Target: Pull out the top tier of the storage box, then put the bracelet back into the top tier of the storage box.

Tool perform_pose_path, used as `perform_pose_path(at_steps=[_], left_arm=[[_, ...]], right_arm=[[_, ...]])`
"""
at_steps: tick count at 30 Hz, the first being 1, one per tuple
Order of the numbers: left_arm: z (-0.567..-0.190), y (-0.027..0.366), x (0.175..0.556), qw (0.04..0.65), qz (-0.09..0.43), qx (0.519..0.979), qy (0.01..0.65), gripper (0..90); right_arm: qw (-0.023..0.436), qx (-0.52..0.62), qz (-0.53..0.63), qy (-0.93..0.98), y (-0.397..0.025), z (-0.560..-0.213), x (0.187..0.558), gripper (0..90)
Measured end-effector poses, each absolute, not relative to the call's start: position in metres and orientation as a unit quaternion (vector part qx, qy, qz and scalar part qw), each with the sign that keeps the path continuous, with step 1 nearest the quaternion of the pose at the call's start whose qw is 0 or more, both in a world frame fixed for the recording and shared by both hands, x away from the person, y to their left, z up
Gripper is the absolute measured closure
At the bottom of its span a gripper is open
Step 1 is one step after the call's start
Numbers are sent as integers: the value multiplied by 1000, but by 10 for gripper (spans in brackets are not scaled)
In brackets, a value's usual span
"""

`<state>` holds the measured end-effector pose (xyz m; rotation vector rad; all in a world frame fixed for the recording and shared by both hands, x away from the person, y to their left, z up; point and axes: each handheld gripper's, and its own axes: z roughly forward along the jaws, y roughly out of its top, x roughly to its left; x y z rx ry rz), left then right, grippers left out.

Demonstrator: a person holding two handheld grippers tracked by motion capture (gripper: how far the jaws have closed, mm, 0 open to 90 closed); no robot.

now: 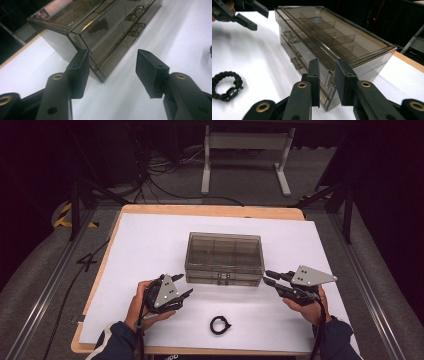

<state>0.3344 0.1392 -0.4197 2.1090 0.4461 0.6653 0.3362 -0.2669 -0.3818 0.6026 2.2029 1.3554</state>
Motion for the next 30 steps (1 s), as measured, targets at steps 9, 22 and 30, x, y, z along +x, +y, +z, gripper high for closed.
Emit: perform_pose_path(at_steps=[9,22,30], left_arm=[[-422,139,338,427,258,846,186,403],[-422,138,338,426,252,849,185,383],[-422,138,338,427,251,849,187,371]], right_arm=[[239,206,490,813,-259,-390,340,701],[261,199,498,803,-258,-386,340,598],[255,191,488,812,-253,-388,342,563]])
